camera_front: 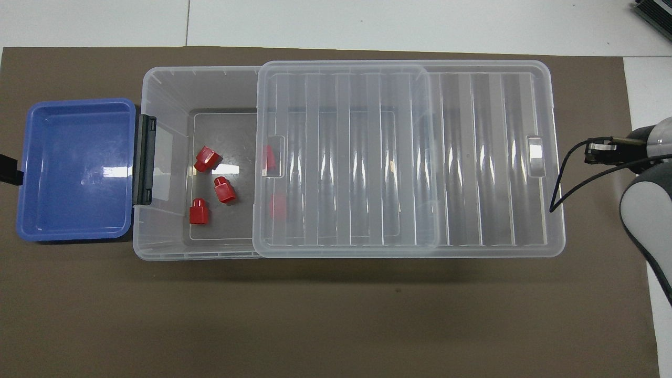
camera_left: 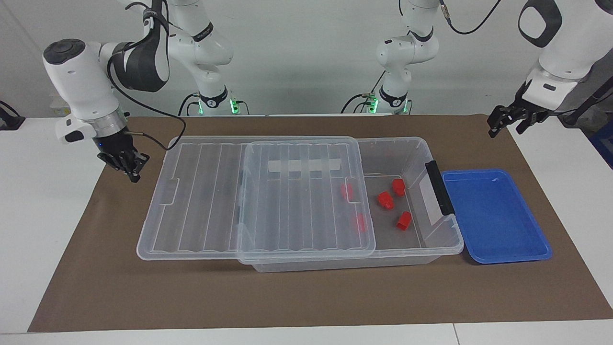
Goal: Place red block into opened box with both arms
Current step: 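Withdraw the left gripper to the tray while the right gripper releases the lid, then slide the clear lid back over the box toward the tray with the right gripper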
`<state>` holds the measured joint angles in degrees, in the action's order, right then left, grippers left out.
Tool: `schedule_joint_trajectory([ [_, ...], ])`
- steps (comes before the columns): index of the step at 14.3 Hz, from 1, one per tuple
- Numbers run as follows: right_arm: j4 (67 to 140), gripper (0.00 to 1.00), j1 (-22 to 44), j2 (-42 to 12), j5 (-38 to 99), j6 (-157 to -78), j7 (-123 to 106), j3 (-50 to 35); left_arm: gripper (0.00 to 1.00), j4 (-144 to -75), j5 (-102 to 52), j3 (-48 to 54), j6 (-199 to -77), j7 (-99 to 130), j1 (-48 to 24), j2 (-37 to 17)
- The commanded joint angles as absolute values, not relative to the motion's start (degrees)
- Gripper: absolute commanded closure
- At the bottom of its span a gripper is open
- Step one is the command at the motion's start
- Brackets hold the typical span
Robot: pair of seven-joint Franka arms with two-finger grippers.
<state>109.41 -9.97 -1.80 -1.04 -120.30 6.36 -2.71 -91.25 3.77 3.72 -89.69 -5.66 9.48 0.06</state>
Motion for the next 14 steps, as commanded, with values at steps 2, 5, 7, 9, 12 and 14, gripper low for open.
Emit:
schedule_joint_trajectory([
  [2,110.1,1.00,-10.0,-3.7,-0.5,-123.6,4.2,-3.2,0.00,-92.5,3.3,4.2,-90.8,-6.0,9.0,1.1],
  [5,110.0,1.00,-9.2,-5.2,-0.5,-125.1,4.1,-3.8,0.00,-92.6,3.3,4.3,-92.2,-5.9,8.3,1.2],
  [7,109.7,1.00,-8.3,-5.2,-0.4,-124.5,4.0,-3.9,0.00,-92.6,3.0,4.6,-91.8,-6.7,8.3,1.6],
  [9,109.7,1.00,-5.7,-5.2,-0.4,-123.7,3.9,-3.9,0.00,-91.8,2.8,5.8,-91.1,-6.2,6.9,4.5],
  [12,109.3,1.00,-3.3,-4.7,2.5,-122.0,3.7,-4.1,0.00,-93.8,2.7,3.4,-88.8,-5.6,1.1,6.7],
  [14,109.3,1.00,-1.5,-4.4,2.7,-121.9,1.5,-4.1,0.00,-94.5,2.7,1.7,-87.5,-5.9,-1.4,6.3],
])
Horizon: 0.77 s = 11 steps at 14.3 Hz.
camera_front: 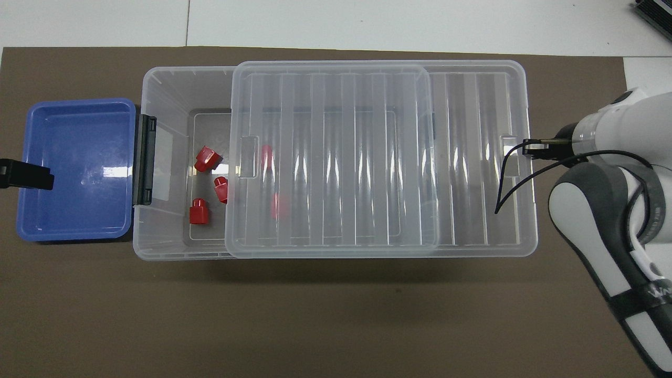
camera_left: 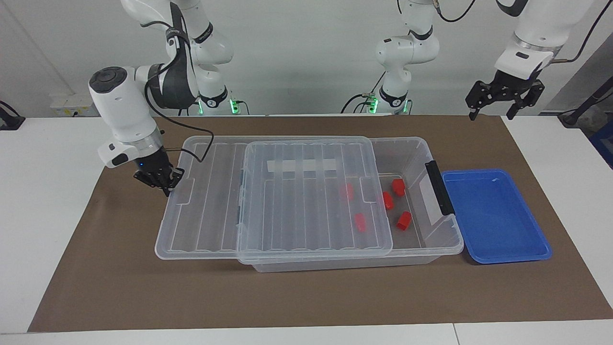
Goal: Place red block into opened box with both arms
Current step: 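Slide the clear lid back over the box toward the tray with the right gripper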
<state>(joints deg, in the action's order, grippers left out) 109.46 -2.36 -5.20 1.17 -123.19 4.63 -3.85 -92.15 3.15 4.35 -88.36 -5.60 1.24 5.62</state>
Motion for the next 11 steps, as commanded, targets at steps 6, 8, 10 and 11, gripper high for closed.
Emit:
schedule_joint_trajectory([
  [6,109.8,1.00,2.3,-4.0,2.7,-120.8,0.9,-4.2,0.00,-92.0,2.1,-0.4,-85.6,-5.8,-4.0,5.2],
  [8,110.0,1.00,5.0,-3.8,2.7,-120.7,1.0,-4.1,0.00,-91.8,2.2,-0.3,-86.2,-5.7,-4.7,5.4],
  [10,110.0,1.00,5.8,-3.7,2.7,-120.6,1.0,-4.1,0.00,-92.2,2.2,0.3,-86.2,-5.7,-4.9,6.3],
  [11,110.0,1.00,6.2,-3.7,2.7,-120.7,1.0,-4.1,0.00,-92.3,2.2,0.3,-86.1,-5.6,-4.8,6.3],
])
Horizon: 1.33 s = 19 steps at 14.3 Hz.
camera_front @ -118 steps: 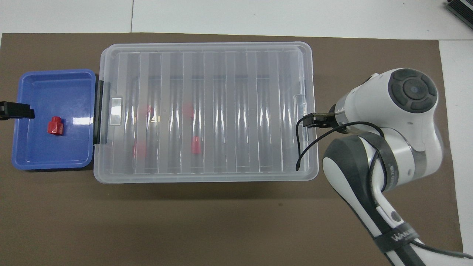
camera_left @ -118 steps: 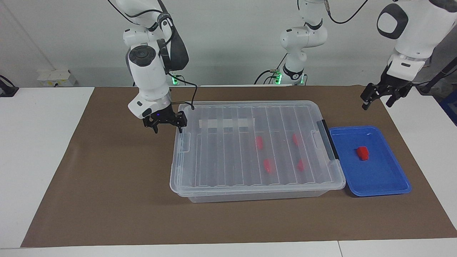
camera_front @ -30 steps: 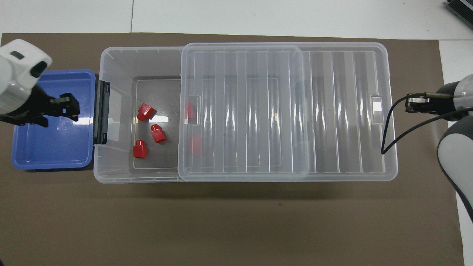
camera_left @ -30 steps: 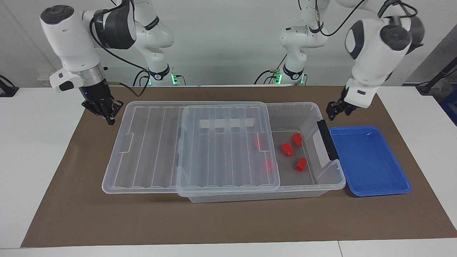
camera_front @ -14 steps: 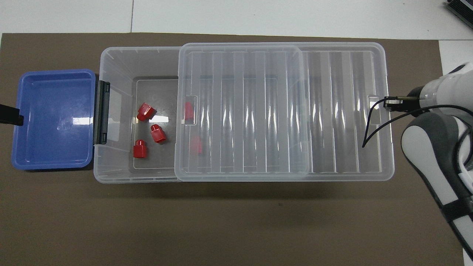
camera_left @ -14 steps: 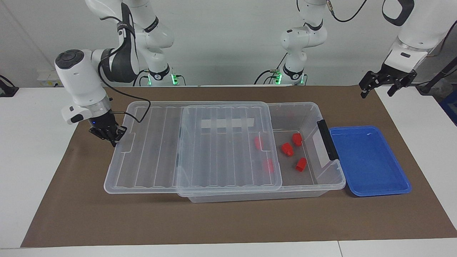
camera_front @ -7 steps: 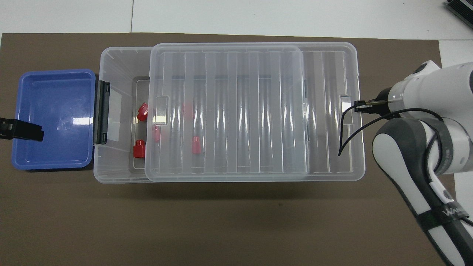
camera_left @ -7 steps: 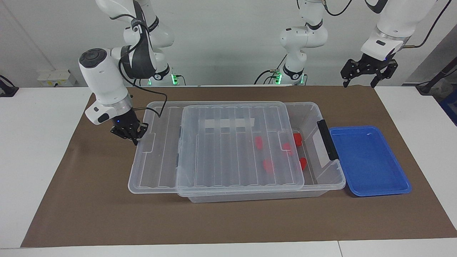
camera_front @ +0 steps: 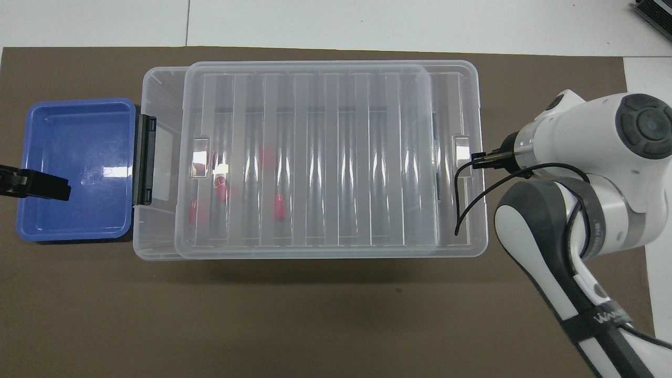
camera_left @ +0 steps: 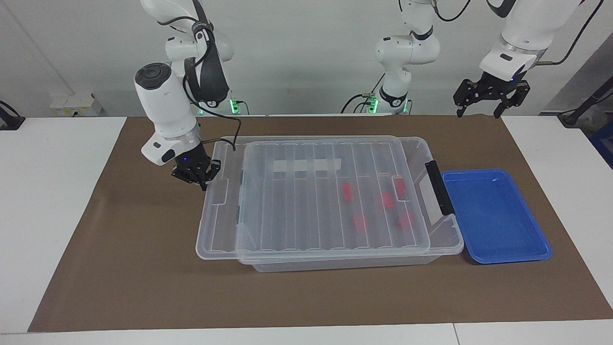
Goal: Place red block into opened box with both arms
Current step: 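Slide the clear lid back over the box toward the tray with the right gripper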
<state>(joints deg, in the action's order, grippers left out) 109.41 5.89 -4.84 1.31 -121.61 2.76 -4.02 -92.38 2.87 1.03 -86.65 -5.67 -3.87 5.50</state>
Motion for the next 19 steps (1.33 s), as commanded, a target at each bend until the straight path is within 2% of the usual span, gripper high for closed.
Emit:
schedule_joint_trajectory([
  [1,110.0,1.00,6.9,-3.7,2.7,-120.7,1.0,-4.1,0.00,-92.3,2.2,0.3,-86.1,-5.7,-4.3,6.3],
  [13,110.0,1.00,11.2,-3.7,2.7,-121.7,1.5,-4.1,0.00,-92.4,2.3,0.1,-85.5,-5.7,-4.0,6.4],
  [19,109.3,1.00,10.4,-3.7,2.8,-121.5,1.5,-4.1,0.00,-92.4,2.3,0.1,-85.5,-5.7,-4.0,6.4],
])
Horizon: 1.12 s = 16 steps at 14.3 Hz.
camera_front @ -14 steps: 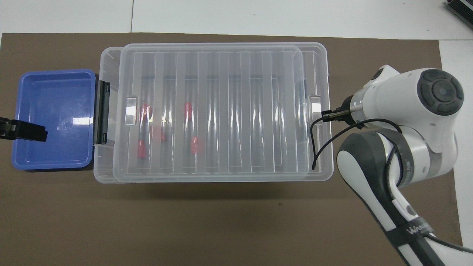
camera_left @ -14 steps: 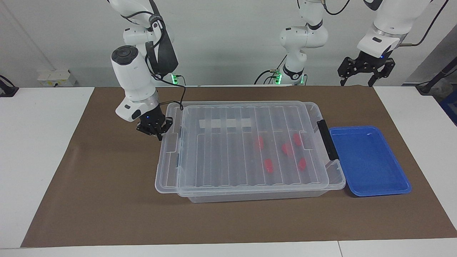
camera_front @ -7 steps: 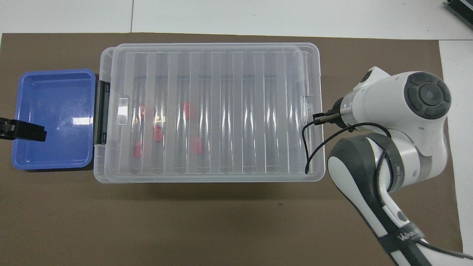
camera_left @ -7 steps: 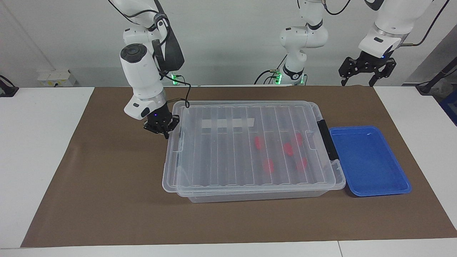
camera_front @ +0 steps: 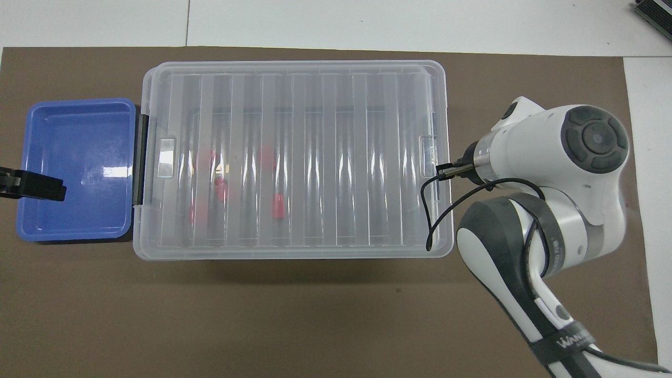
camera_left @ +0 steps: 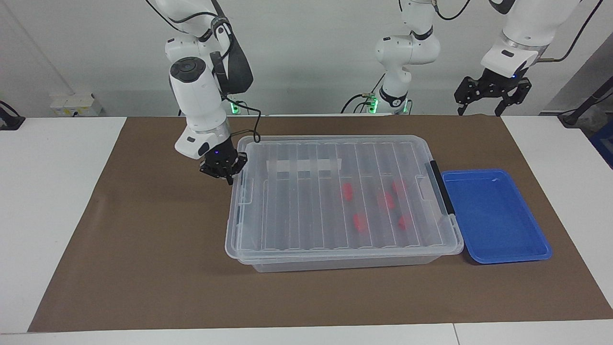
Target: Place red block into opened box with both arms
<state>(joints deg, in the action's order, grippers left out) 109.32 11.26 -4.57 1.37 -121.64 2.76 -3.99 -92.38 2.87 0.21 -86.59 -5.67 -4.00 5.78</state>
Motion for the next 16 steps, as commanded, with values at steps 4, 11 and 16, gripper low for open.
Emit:
schedule_joint_trajectory([
  [4,109.9,1.00,8.4,-1.0,2.8,-119.6,4.5,-3.5,0.00,-92.4,2.3,0.1,-85.5,-5.7,-4.0,6.4],
  [11,106.7,0.00,2.0,4.5,1.7,-107.4,10.4,-3.3,0.00,-92.4,2.3,0.1,-85.5,-5.8,-4.0,6.4],
  [16,92.0,0.00,-0.7,1.3,-2.3,-97.3,10.2,-3.3,0.00,-92.4,2.3,0.1,-85.5,-5.7,-4.0,6.4],
])
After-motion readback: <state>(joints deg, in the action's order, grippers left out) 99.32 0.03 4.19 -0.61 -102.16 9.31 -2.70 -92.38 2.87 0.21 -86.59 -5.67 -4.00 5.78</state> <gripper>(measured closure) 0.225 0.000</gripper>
